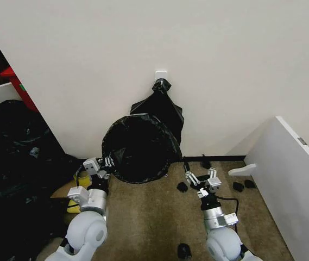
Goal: Place the garbage bag over the trash bin.
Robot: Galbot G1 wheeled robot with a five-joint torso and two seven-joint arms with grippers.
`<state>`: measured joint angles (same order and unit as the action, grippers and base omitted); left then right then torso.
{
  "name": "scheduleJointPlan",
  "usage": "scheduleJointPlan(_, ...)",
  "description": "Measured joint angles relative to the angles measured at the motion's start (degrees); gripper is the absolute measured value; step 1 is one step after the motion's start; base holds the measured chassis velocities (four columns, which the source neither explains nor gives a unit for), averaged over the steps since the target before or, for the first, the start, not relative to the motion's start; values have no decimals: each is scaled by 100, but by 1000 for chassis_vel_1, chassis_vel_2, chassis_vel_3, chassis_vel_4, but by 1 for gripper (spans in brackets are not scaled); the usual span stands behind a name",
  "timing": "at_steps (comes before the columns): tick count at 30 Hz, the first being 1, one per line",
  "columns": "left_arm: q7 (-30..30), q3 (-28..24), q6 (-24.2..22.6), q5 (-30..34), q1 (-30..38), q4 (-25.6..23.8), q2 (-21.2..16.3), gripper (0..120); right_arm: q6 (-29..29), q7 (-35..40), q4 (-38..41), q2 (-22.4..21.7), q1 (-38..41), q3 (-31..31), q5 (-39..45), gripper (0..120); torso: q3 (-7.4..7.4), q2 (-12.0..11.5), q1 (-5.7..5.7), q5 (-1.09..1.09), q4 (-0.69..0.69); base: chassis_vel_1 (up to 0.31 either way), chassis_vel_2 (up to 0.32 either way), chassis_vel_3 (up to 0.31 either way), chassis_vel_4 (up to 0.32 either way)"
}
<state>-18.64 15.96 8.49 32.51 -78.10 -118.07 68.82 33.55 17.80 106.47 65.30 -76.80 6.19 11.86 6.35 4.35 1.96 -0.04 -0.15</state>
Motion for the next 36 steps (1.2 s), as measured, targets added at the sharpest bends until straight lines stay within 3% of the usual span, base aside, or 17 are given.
scheduleJointPlan(7, 77, -48, 361, -557, -58, 202, 69, 1, -67, -218, 331, -75, -75, -222, -777, 98, 0, 0, 0, -1, 1, 0, 0, 0, 0)
scheduleJointPlan(11, 110, -67, 568, -947, -111, 274, 126, 1, -267, -208, 334, -71, -64, -323, -1393, 77, 0, 0, 0, 0, 1, 0, 0, 0, 0)
scheduleJointPlan(13, 111, -68, 576, -962, -114, 274, 128, 1, -293, -208, 328, -70, -59, -332, -1418, 76, 0, 0, 0, 0, 1, 0, 0, 0, 0)
scheduleJointPlan(16, 111, -69, 583, -986, -122, 268, 132, 1, -579, -137, 308, -62, -12, -398, -1506, 59, 0, 0, 0, 0, 1, 0, 0, 0, 0)
scheduleJointPlan(23, 109, -75, 584, -1001, -131, 243, 153, 1, -939, 51, 305, -44, 44, -450, -1588, 43, 0, 0, 0, 0, 1, 0, 0, 0, 0)
scheduleJointPlan(36, 104, -76, 553, -999, -132, 234, 144, 1, -1058, 21, 298, -26, 103, -520, -1537, 43, 0, 0, 0, 0, 1, 0, 0, 0, 0)
